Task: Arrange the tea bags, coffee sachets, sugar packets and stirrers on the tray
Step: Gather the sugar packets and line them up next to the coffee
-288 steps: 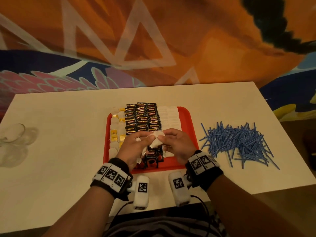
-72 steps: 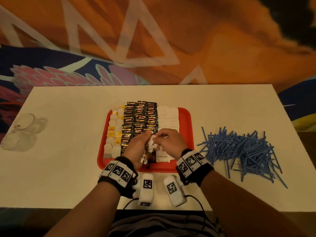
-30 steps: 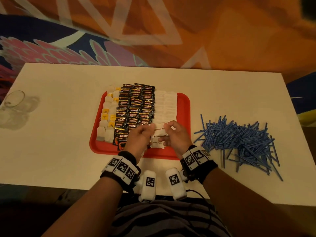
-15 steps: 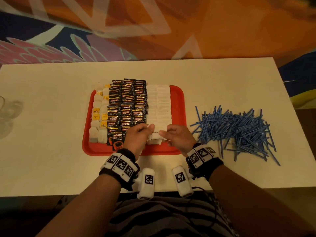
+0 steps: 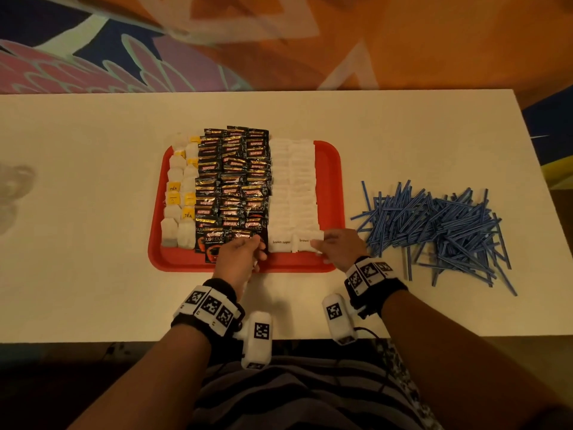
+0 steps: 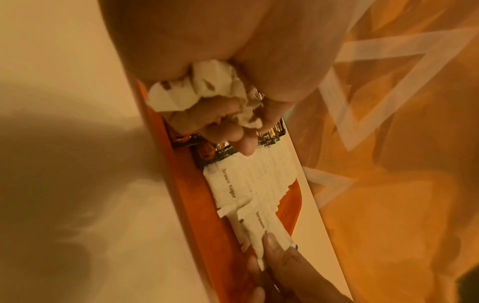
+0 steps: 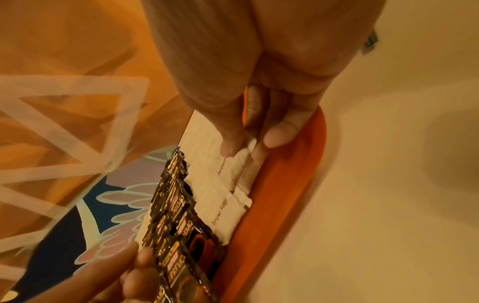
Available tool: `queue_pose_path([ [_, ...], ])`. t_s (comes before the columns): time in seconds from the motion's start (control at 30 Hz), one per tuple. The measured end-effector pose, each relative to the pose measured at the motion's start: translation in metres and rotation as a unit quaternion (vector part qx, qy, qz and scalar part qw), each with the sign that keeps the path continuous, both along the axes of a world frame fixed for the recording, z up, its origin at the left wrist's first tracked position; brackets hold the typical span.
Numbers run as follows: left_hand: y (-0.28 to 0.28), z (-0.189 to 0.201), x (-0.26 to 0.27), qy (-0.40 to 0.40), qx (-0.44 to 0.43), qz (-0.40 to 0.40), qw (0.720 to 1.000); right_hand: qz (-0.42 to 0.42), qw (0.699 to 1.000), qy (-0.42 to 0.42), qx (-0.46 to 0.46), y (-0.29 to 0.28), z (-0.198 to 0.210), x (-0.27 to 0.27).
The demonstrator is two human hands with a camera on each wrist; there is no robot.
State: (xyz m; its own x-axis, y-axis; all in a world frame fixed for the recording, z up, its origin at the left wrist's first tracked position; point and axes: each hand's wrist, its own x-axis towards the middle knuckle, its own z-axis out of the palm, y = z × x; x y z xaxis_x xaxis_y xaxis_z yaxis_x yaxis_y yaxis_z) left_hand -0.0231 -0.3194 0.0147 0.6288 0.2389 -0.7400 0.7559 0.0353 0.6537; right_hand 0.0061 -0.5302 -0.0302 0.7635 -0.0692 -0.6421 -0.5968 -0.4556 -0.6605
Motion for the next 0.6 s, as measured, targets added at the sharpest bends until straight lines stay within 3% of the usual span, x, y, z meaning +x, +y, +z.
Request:
queue_pose_path([
  [0.07, 0.002, -0.001, -0.001, 0.0, 0.0, 0.007, 1.0, 0.007, 1.0, -0.003, -0.016, 0.007, -0.001, 0.004],
  [0.2, 0.005, 0.0, -0.001, 0.007, 0.001, 0.019, 1.0, 0.061, 0.985, -0.023, -0.158, 0.015, 0.001, 0.011],
  [0.27, 0.006, 0.001, -0.001, 0.008, -0.001, 0.021, 1.0, 0.062, 0.981, -0.025, -0.182, 0.018, 0.001, 0.01],
  [0.43, 0.008, -0.001, 0.002, 0.013, -0.014, 0.036, 0.999, 0.036, 0.985, -0.118, -0.121, 0.016, 0.006, 0.003],
  [0.5, 0.007, -0.002, 0.003, 0.015, -0.032, 0.049, 0.998, 0.065, 0.98, -0.161, -0.095, 0.018, 0.007, 0.002],
  [0.6, 0.006, 0.0, 0.005, 0.006, -0.074, 0.078, 0.994, 0.154, 0.971, -0.148, -0.105, 0.022, 0.001, 0.004],
])
